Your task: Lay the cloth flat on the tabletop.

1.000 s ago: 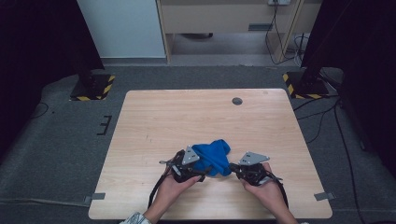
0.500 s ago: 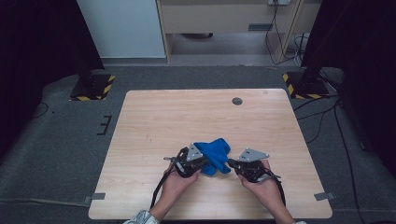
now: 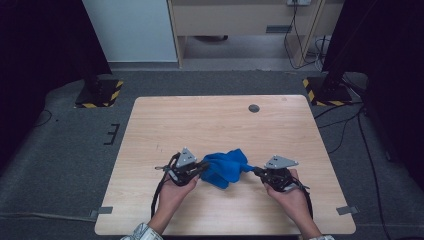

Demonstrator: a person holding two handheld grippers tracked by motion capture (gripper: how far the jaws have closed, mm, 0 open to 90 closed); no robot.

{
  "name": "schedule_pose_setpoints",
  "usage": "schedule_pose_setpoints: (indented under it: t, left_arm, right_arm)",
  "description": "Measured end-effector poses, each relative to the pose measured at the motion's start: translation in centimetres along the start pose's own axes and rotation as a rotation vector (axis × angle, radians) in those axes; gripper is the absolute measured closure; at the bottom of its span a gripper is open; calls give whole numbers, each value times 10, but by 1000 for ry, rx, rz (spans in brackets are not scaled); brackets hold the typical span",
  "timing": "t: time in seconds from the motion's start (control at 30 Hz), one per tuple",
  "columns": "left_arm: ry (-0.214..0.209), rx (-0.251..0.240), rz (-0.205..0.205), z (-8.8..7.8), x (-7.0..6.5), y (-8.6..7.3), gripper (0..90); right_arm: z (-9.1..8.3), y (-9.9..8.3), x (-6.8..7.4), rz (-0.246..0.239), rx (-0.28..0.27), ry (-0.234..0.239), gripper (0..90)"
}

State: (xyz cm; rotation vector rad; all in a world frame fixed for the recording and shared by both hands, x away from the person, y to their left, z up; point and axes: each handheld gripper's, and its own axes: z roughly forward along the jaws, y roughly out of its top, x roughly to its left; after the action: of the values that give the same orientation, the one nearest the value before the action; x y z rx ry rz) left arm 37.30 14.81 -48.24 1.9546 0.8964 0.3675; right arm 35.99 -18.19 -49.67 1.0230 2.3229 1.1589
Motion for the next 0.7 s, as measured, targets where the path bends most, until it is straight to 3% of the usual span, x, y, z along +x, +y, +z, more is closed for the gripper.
schedule_pose_setpoints:
  t: [0.13,0.3,0.4,0.7]
  left_arm:
    - [43,13,-41,-1,21,-6,845]
    - [95,48,-49,1,38,-12,845]
    - [125,81,-27,4,44,-16,845]
    - [166,129,-23,13,56,-24,842]
  right_arm:
    - [1,-2,-1,2,14,7,888]
    - [6,-4,-1,0,33,21,887]
    - [7,-4,-1,-2,40,25,887]
    - [0,-6,-8,26,36,0,887]
